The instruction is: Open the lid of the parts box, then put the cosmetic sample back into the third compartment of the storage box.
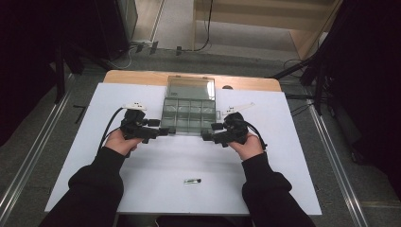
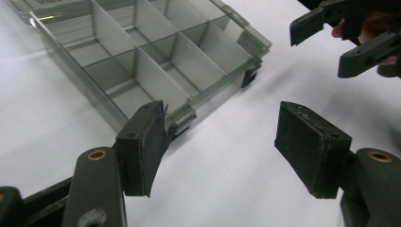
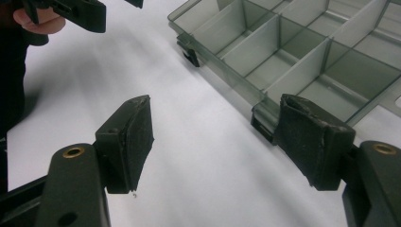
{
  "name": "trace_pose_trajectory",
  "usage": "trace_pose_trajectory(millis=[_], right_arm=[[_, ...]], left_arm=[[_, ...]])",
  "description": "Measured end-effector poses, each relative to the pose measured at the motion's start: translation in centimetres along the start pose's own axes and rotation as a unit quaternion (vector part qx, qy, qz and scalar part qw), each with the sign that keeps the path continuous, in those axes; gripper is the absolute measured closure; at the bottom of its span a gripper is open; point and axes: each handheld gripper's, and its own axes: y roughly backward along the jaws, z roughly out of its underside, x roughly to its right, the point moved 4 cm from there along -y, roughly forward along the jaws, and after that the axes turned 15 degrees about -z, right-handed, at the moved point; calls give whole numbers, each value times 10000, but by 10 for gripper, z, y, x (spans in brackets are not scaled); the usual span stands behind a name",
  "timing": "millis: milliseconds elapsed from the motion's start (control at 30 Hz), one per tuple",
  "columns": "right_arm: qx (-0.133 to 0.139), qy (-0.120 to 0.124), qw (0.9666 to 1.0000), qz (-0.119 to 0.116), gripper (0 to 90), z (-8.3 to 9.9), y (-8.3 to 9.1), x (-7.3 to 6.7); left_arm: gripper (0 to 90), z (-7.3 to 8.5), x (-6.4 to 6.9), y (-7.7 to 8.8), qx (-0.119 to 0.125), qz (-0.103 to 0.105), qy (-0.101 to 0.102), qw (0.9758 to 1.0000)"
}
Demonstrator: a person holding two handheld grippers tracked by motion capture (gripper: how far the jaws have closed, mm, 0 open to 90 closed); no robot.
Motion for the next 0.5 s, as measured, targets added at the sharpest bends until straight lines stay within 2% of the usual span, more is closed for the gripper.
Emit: trace_pose_trajectory(millis=[100, 200, 333, 500], right_arm=[[-27, 33, 10000, -8, 292, 3, 0, -4], [-62, 56, 10000, -13, 292, 6, 1, -7], [-76, 63, 9999, -55, 292, 11, 2, -12], [-139, 65, 9999, -68, 291, 17, 2, -15]], left_arm=[[338, 2, 4, 2, 65, 65, 5, 10000], [338, 7, 7, 3, 68, 35, -99, 9999], [338, 13, 10, 5, 136, 100, -187, 9997], [338, 19, 12, 7, 86, 161, -143, 9997]])
